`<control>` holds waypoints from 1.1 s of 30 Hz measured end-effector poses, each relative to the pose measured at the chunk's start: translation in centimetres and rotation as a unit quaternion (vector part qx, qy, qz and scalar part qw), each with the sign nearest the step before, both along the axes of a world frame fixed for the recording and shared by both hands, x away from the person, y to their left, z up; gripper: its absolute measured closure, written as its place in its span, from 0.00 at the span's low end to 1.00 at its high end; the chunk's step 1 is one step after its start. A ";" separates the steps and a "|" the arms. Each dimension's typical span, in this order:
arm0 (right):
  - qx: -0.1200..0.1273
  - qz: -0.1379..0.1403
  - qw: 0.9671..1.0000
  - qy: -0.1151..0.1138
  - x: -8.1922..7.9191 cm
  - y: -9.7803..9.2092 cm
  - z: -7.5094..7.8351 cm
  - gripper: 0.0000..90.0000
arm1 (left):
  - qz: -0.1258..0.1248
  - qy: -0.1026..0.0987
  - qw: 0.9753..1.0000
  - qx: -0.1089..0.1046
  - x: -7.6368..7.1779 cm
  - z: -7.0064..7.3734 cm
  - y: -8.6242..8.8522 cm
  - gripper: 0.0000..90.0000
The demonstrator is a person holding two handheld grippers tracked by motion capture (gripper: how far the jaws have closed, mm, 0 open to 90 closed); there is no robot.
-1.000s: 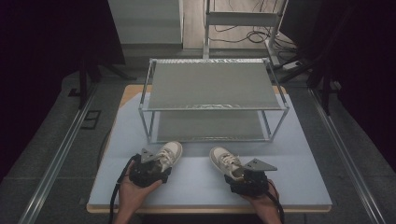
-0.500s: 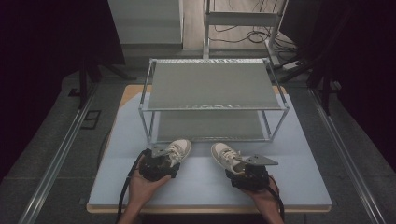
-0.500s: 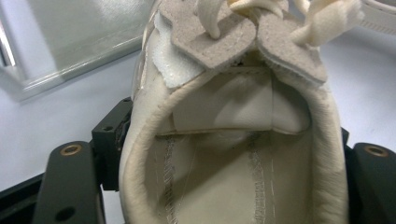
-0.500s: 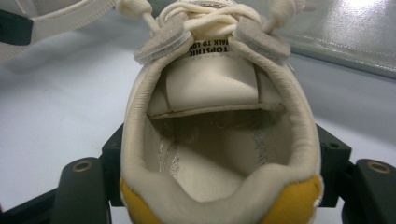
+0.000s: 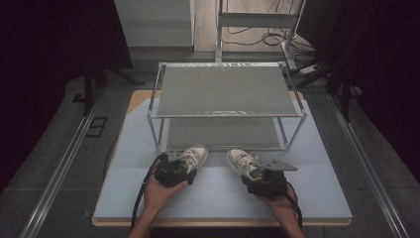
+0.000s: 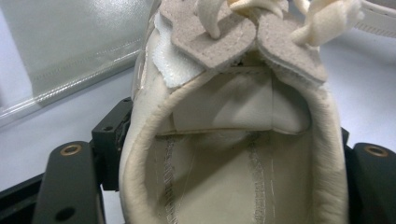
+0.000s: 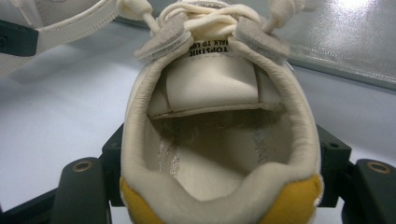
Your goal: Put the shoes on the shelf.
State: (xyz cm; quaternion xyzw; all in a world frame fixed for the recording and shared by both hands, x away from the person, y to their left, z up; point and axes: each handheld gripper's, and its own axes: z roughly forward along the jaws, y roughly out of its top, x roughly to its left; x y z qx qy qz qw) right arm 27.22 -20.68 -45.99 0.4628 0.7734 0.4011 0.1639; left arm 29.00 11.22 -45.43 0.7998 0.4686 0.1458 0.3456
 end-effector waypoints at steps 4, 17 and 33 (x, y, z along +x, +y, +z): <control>0.001 -0.003 1.000 0.000 0.2 -0.1 0.1 0.33 | -0.001 -0.002 1.000 0.001 0.3 0.2 -0.3 0.31; 0.004 -0.016 1.000 -0.003 1.4 -0.3 0.9 0.33 | 0.003 -0.009 1.000 -0.005 1.3 0.9 -0.9 0.31; 0.000 -0.033 0.999 -0.002 3.7 -0.2 1.2 0.33 | 0.007 -0.011 1.000 -0.006 3.7 1.1 -2.7 0.31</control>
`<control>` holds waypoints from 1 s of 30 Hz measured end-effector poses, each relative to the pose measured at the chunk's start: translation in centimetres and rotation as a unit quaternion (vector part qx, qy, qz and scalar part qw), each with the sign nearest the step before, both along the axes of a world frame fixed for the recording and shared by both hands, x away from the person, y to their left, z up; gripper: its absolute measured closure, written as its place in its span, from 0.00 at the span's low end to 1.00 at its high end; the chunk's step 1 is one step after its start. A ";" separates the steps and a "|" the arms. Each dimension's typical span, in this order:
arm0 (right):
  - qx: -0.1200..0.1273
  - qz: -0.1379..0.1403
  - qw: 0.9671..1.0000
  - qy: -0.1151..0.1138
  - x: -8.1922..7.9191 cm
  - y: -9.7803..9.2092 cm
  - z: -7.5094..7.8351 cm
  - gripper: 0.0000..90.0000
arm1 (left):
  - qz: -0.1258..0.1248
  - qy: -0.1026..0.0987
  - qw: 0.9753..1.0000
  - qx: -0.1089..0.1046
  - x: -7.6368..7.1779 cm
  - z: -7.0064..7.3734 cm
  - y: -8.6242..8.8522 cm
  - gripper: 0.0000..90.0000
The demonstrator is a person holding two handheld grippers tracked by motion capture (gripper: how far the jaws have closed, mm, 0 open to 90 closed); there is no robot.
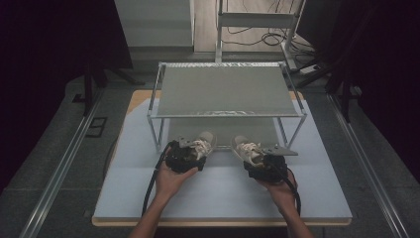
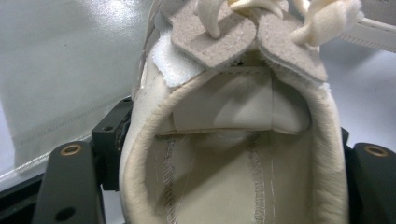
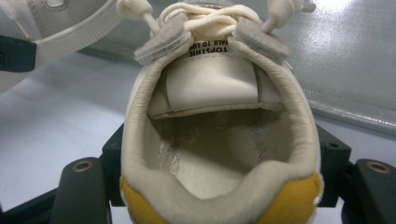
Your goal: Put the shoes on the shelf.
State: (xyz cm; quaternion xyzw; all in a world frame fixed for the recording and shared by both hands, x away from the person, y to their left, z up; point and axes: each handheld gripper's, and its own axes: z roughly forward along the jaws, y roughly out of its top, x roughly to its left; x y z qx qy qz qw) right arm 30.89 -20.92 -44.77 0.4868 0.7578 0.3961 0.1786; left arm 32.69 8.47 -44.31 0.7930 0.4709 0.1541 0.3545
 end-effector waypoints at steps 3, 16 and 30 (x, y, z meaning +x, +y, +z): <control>-0.002 -0.003 1.000 0.000 0.4 0.0 0.0 0.33 | 0.000 0.000 1.000 -0.002 0.4 0.0 -0.3 0.31; -0.011 -0.011 1.000 0.001 1.8 0.7 -0.1 0.33 | 0.005 0.007 1.000 -0.007 2.2 -0.7 -1.5 0.31; -0.017 -0.022 1.000 0.002 3.6 1.5 -0.1 0.33 | 0.008 0.011 1.000 -0.003 4.2 -0.5 -2.9 0.31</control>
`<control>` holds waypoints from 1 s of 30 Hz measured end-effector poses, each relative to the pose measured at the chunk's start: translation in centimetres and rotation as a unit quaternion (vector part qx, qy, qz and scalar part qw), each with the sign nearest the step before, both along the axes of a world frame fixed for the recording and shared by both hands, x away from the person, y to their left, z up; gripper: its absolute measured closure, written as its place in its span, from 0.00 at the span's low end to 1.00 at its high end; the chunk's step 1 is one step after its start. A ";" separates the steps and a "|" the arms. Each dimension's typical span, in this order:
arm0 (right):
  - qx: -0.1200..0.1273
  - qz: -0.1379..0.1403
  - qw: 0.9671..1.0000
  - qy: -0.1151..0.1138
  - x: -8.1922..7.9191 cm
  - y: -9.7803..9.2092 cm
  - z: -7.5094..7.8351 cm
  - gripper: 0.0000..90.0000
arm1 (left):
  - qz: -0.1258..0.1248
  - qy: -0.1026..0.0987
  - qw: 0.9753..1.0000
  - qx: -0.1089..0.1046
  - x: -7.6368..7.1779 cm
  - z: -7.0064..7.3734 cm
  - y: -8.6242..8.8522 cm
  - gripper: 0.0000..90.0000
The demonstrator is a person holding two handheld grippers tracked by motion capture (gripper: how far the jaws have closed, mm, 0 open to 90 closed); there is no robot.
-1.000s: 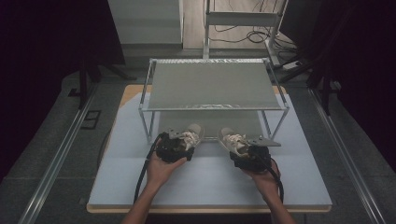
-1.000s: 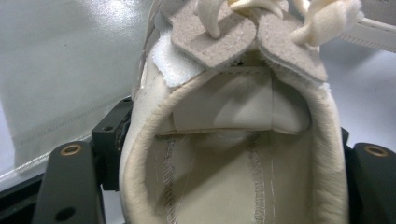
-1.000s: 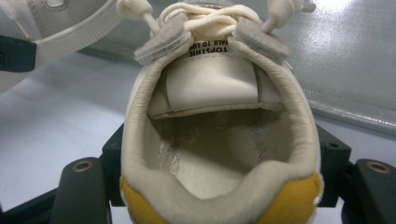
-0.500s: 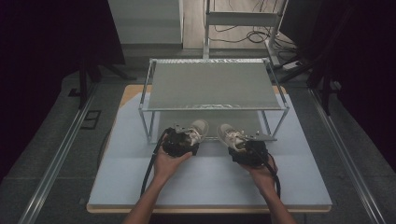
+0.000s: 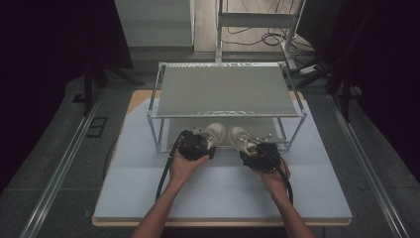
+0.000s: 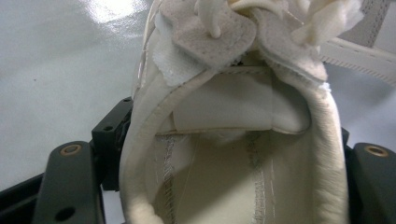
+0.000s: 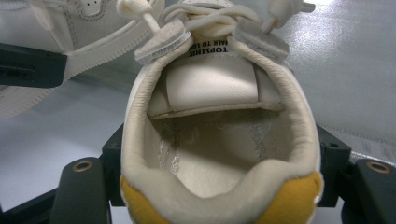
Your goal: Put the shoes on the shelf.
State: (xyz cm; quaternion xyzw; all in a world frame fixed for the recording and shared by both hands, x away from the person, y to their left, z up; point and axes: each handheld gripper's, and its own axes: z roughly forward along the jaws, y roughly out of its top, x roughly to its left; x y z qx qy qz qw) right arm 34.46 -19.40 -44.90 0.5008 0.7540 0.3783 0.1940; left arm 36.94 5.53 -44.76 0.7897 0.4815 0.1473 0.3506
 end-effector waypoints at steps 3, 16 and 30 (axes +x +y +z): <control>-0.001 -0.005 1.000 0.002 0.6 0.0 0.0 0.33 | -0.014 -0.007 1.000 0.012 0.7 0.1 0.0 0.31; -0.010 -0.018 1.000 0.006 2.7 0.8 -0.5 0.33 | 0.001 0.007 1.000 0.017 2.7 -0.5 -1.4 0.30; -0.020 -0.036 0.999 0.008 4.4 1.7 -0.9 0.33 | 0.027 0.017 0.999 0.015 4.6 -1.2 -2.0 0.30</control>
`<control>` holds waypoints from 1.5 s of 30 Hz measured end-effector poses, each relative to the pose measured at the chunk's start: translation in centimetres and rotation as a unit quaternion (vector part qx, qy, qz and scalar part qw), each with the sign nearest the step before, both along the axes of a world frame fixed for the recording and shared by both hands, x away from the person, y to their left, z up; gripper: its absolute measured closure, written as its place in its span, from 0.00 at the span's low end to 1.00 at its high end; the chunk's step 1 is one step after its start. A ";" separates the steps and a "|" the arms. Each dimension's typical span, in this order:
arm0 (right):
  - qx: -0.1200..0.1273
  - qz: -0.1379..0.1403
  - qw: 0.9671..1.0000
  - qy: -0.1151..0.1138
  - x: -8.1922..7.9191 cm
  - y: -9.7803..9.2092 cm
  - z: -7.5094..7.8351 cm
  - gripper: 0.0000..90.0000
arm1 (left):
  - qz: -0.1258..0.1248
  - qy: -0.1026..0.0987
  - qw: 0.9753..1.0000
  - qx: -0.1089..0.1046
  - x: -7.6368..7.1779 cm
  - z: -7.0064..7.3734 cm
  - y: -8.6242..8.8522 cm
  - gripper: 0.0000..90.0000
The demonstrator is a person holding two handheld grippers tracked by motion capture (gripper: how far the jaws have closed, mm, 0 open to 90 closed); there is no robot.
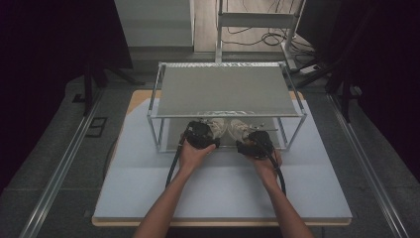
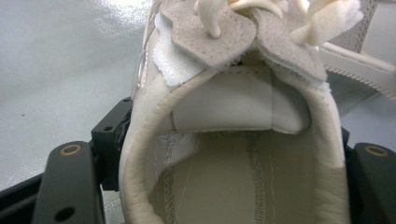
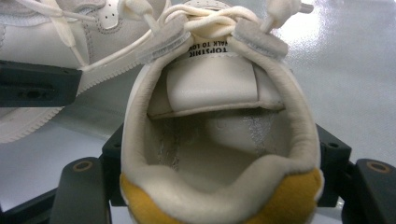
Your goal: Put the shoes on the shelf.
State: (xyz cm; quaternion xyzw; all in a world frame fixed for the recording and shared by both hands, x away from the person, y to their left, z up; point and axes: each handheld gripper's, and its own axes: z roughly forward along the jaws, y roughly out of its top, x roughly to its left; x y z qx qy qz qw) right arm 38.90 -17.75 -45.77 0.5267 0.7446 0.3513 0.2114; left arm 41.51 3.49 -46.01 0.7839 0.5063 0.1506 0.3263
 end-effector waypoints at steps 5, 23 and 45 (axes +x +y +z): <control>-0.003 -0.002 1.000 0.004 0.4 0.0 -0.5 0.33 | -0.042 -0.013 0.998 0.036 0.8 -0.3 0.4 0.30; -0.008 0.000 1.000 0.021 0.9 0.1 -1.4 0.28 | 0.000 0.001 1.000 0.001 0.4 -1.1 0.0 0.25; 0.083 0.006 0.994 -0.067 -5.4 -6.2 1.8 0.62 | -0.030 -0.068 0.993 -0.087 -6.1 2.3 5.7 0.57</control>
